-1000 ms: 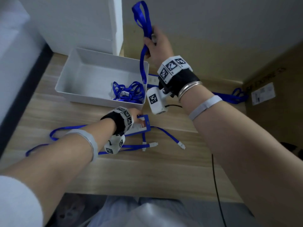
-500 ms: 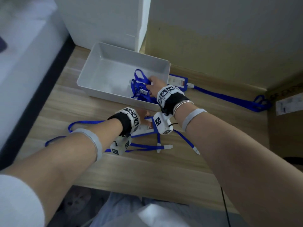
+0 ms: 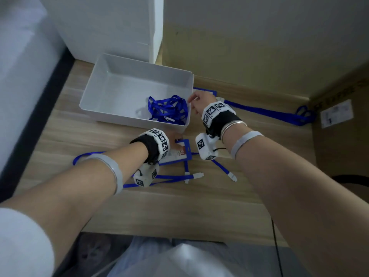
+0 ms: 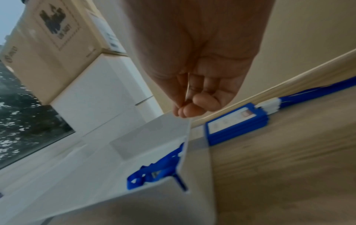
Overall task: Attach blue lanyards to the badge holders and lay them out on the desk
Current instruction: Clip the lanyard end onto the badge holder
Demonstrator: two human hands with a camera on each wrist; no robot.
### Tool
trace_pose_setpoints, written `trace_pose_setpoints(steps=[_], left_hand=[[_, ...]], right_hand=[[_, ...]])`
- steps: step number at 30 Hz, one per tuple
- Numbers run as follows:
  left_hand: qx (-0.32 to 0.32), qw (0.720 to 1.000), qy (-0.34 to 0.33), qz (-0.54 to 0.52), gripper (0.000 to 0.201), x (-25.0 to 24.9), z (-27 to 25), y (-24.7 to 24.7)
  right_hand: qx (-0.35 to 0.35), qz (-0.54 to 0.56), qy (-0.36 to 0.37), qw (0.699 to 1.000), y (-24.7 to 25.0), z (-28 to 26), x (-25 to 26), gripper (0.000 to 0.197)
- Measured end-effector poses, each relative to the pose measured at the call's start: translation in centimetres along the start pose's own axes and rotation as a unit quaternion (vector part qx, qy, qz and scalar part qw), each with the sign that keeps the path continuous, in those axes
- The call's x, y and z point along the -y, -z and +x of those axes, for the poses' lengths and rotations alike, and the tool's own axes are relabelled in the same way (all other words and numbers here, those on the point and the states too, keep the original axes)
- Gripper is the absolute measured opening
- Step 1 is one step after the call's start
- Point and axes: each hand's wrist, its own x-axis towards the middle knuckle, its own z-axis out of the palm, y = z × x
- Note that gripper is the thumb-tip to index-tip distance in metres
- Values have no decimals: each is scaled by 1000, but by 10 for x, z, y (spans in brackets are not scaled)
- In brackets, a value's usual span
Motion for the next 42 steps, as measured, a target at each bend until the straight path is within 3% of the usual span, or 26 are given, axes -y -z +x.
trace_pose_setpoints(steps=[6, 13, 17, 23, 28, 32, 35, 38, 42], left_hand=[[13, 999, -39, -4, 37, -25, 7, -7], [45, 997, -61, 5, 38, -58, 17, -11], [38, 997, -60, -16, 39, -68, 27, -17], [43, 996, -43, -60, 44, -77, 32, -23], [51, 998, -32, -11, 47, -78, 36, -27], [50, 998, -35, 4, 43, -78, 36, -27], [44, 999, -31, 0, 41, -79, 35, -27], [24, 999, -28, -40, 39, -79, 36, -27], [-50, 989, -56, -129, 41, -82, 37, -25]], right_hand=[[33, -72, -76, 994, 6, -26, -73, 18], [109, -121, -133, 978, 2, -76, -143, 17], [168, -130, -134, 968, -4, -93, -165, 21], [189, -222, -120, 949, -14, -98, -184, 13], [151, -182, -81, 968, -8, -93, -187, 14], [56, -31, -98, 993, -2, -88, -189, 8], [7, 32, -114, 993, 7, -80, -189, 18], [-2, -4, -87, 996, 17, -76, -183, 25], [26, 74, -63, 995, 16, -73, -184, 10]])
